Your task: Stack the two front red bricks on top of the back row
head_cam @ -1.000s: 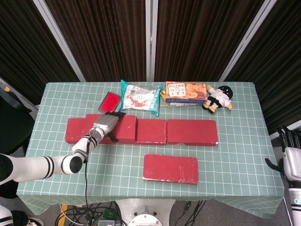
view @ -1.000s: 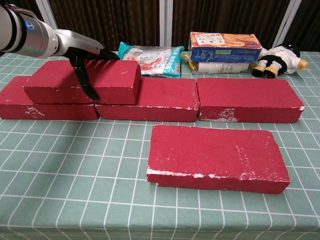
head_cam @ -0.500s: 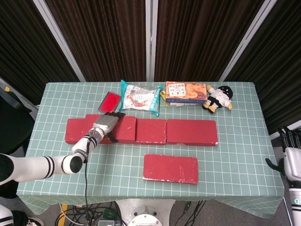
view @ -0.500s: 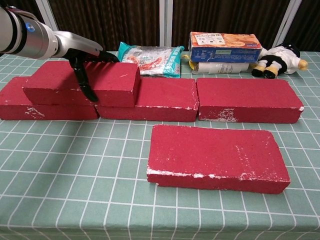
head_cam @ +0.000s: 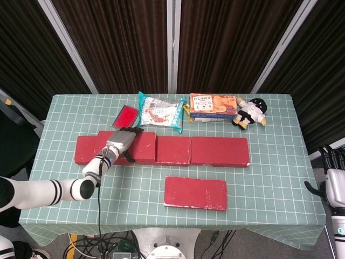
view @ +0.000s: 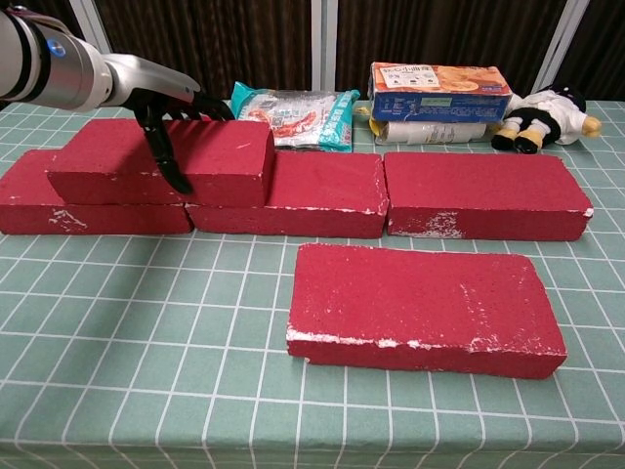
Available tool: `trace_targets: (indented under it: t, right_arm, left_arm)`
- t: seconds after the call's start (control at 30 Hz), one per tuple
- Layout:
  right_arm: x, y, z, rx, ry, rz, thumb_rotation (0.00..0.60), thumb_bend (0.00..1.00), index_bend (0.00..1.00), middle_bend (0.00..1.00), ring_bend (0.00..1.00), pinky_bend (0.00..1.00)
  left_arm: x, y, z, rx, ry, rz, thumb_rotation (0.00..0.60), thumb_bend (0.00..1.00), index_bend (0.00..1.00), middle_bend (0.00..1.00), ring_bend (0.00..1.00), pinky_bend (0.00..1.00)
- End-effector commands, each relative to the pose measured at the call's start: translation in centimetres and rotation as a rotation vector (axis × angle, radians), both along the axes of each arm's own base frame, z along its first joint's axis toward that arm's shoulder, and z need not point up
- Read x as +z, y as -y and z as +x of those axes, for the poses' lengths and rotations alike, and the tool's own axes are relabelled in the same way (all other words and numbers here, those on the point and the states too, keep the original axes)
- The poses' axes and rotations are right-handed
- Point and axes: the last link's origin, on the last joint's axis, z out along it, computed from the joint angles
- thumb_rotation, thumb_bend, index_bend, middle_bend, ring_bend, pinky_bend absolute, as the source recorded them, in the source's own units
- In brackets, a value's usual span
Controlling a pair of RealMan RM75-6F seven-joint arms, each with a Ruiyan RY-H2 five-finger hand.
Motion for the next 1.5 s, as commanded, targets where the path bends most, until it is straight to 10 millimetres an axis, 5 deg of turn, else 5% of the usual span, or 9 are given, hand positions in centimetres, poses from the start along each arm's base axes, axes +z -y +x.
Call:
trace_targets:
  t: [0.03, 0.57, 0.8, 1.13, 1.33, 1.5]
  right_arm:
    - [0.0, 0.0, 0.0, 0.0, 0.0, 0.001, 0.6, 0.11, 0.0, 0.0, 0.0, 0.0]
    - [0.5, -0.2, 0.5, 0.019, 0.002, -0.02, 0.6, 0.11, 0.0, 0.0, 0.0, 0.0]
    - [1.0, -0.3, 1.6, 0.05, -0.011, -0.014, 0.6, 0.11, 0.0, 0.0, 0.0, 0.0]
    - [-0.1, -0.2, 6.5, 0.221, 0.016, 0.187, 0.6, 0.04, 0.0, 0.0, 0.0, 0.0]
    - [-2.4, -0.6, 11.0, 0.345, 0.039, 0.4, 0.6, 0.0, 0.0, 0.0, 0.0, 0.0]
    - [-5.1, -0.7, 13.5, 0.379, 0.047, 0.553, 0.6, 0.0, 0.0, 0.0, 0.0, 0.0]
  left_arm:
    - [-0.1, 0.1, 0.0, -0.001, 0.0, -0.002, 0.6, 0.08, 0.0, 0.0, 0.0, 0.0]
    - [2.3, 0.7, 0.9, -0.023, 0.031, 0.045, 0.6, 0.08, 0.0, 0.0, 0.0, 0.0]
    - [6.2, 2.4, 0.9, -0.051, 0.07, 0.132, 0.6, 0.07, 0.0, 0.0, 0.0, 0.0]
    - [13.1, 9.1, -6.1, -0.134, -0.034, 0.39, 0.6, 0.07, 0.0, 0.0, 0.0, 0.0]
    - [14.9, 13.1, -11.3, -0.096, -0.039, 0.484, 0.6, 0.03, 0.0, 0.0, 0.0, 0.0]
    - [15.4, 15.5, -13.6, -0.071, -0.004, 0.52, 0.6, 0.01, 0.0, 0.0, 0.0, 0.0]
